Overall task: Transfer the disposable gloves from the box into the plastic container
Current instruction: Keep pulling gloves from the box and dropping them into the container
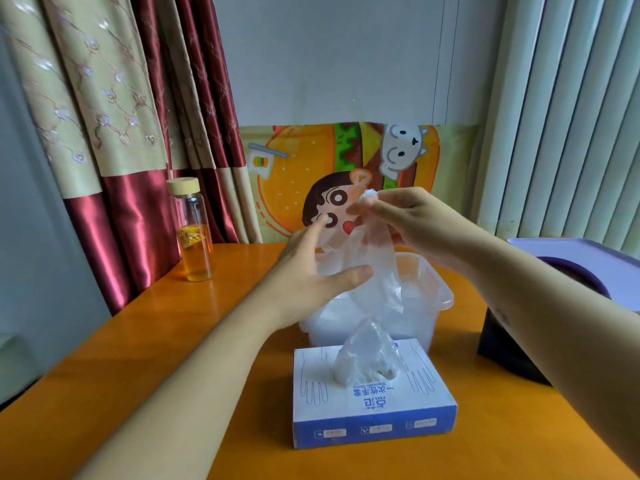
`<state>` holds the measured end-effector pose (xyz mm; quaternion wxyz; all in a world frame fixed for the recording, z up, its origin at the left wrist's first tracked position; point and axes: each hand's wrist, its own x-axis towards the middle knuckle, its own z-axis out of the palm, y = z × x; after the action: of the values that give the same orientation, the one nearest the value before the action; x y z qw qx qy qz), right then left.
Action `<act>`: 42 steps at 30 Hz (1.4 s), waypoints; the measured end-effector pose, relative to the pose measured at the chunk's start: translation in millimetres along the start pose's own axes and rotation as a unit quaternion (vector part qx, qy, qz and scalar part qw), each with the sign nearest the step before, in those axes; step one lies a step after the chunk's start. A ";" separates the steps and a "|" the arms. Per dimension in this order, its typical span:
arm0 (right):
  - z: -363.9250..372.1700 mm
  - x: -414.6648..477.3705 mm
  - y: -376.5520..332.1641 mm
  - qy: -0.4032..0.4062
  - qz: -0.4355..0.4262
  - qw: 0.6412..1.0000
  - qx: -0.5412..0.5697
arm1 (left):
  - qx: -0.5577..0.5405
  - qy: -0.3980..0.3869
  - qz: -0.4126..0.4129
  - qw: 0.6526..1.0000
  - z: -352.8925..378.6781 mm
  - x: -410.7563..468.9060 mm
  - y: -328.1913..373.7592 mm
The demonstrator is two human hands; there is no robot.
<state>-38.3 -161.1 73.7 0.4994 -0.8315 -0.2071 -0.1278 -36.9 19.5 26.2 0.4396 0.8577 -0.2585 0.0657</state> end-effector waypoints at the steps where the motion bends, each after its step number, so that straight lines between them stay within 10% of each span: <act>1: 0.1 4.0 -0.4 -0.011 0.004 1.000 0.018 | 0.042 0.020 0.016 0.999 -0.2 7.0 3.2; 9: -5.7 20.2 16.8 0.072 0.051 0.986 0.144 | 0.054 0.102 0.015 0.993 -4.1 56.4 -0.9; 18: 19.4 4.8 50.1 -0.028 -0.029 0.976 -0.215 | -0.117 0.117 -0.121 0.979 -11.9 81.8 -18.5; 31: -0.8 37.2 67.4 0.098 0.003 0.986 -0.132 | -0.160 0.038 -0.184 0.969 -40.1 84.2 -58.8; 38: -2.3 42.5 93.6 0.060 0.107 0.975 -0.185 | 0.054 0.087 -0.198 0.975 -51.8 98.3 -84.5; 42: 2.2 43.7 113.0 0.074 0.152 0.965 -0.199 | 0.212 0.246 0.019 0.946 -34.6 98.5 -63.5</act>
<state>53.6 -196.7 3.1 0.3512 -0.9241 -0.0105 -0.1503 83.4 39.2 34.8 0.2964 0.8832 -0.1384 0.3360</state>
